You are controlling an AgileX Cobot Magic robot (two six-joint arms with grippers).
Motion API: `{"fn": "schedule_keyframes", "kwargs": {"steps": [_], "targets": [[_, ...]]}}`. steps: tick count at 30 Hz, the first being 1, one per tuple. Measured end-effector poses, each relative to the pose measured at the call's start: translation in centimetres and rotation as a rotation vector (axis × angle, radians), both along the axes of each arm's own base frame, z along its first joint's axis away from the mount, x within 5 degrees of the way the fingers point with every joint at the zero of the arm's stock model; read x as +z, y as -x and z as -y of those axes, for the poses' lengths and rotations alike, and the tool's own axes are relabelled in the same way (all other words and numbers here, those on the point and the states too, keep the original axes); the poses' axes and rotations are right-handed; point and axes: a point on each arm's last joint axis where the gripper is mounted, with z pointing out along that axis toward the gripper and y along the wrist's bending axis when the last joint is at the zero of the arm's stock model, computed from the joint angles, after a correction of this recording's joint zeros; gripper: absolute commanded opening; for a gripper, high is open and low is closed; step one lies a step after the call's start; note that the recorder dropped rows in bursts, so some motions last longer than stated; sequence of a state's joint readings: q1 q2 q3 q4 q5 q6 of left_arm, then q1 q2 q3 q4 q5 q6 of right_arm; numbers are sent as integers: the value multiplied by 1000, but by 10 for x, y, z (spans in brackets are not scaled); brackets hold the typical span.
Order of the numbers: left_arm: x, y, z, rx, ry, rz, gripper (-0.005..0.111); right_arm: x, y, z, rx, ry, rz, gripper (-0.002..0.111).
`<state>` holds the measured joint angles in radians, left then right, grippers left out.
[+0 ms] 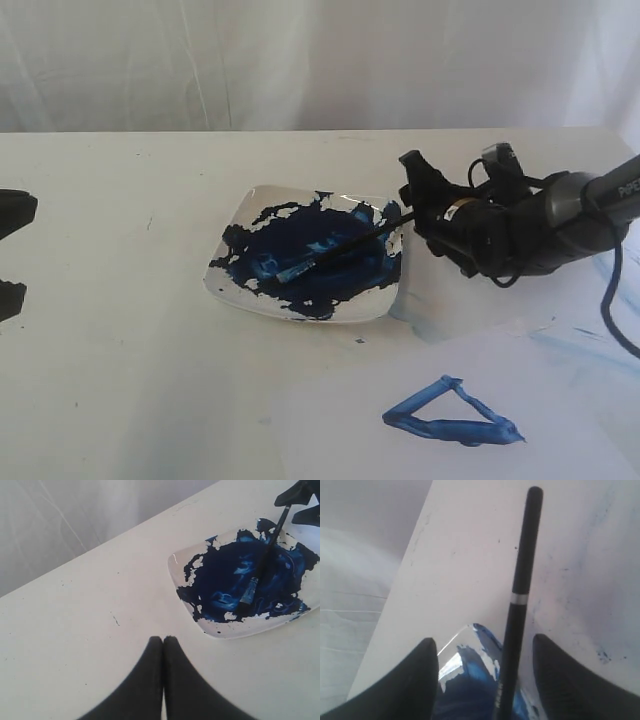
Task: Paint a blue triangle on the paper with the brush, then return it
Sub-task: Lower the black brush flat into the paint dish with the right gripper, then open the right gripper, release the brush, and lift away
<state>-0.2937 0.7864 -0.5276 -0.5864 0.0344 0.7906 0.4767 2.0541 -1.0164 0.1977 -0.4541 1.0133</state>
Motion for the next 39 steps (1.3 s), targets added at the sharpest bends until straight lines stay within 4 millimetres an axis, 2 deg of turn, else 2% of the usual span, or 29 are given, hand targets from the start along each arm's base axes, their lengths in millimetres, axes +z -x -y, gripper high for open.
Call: {"fn": "schedule_keyframes", "kwargs": {"steps": [5,8,12,15,21,23,27,30,34,39], "targets": [[0,0,0,0,0,0,0,25,7,2,76,73,-30,53],[0,0,0,0,0,0,0,40,16,13,105,139,-131,53],[0,0,0,3,0,3,0,68,35,26,244,338,-197,50],[0,0,0,4,1,5,0,102,52,34,383,508,-149,38],[0,0,0,-1,0,-2,0,175,101,51,546,693,34,1],[0,0,0,-4,-1,-6,0,200,121,59,559,722,127,0],[-1,1,1,-7,-1,-10,0,232,154,75,564,774,266,0],[-1,1,1,-8,-1,-10,0,242,174,85,591,826,309,0],[-1,1,1,-8,-1,-10,0,245,198,98,627,884,313,0],[-1,1,1,-9,-2,-11,0,251,227,113,585,886,403,0]]}}
